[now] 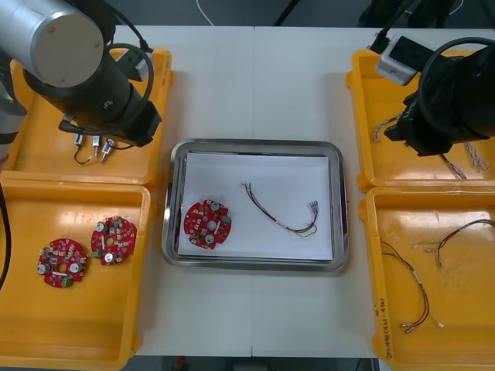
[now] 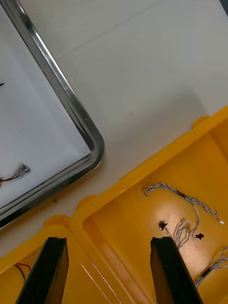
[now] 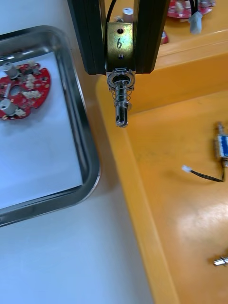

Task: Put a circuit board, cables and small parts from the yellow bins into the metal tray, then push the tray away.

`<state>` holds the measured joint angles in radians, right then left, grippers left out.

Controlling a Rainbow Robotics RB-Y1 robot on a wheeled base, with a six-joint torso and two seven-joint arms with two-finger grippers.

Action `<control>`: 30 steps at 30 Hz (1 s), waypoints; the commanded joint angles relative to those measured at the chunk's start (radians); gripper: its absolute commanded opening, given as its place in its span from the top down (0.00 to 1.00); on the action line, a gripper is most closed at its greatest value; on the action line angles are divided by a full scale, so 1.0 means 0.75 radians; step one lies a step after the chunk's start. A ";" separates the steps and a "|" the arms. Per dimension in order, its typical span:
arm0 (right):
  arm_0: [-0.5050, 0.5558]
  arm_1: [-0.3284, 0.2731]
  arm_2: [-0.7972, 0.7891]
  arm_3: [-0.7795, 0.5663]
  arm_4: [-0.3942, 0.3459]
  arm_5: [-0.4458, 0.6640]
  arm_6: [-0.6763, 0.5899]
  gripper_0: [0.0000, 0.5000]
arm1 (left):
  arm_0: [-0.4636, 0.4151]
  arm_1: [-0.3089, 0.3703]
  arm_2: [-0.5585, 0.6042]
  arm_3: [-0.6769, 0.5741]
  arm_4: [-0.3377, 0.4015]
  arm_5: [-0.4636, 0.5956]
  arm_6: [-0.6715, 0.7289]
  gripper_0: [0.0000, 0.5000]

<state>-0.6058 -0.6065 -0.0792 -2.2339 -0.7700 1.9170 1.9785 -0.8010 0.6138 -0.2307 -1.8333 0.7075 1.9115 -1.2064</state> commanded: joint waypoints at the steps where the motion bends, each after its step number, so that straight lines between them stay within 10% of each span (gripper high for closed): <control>1: 0.026 -0.061 -0.136 0.037 -0.019 0.004 -0.053 0.00 | -0.055 -0.051 -0.087 -0.033 0.024 -0.035 0.122 1.00; 30: -0.109 -0.149 -0.320 0.608 0.247 0.004 0.003 0.00 | -0.116 -0.133 -0.472 0.268 -0.023 -0.434 0.220 1.00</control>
<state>-0.6286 -0.6652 -0.2893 -1.8098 -0.6019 1.9170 1.9784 -0.8404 0.5417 -0.5600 -1.6381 0.7099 1.6169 -1.1589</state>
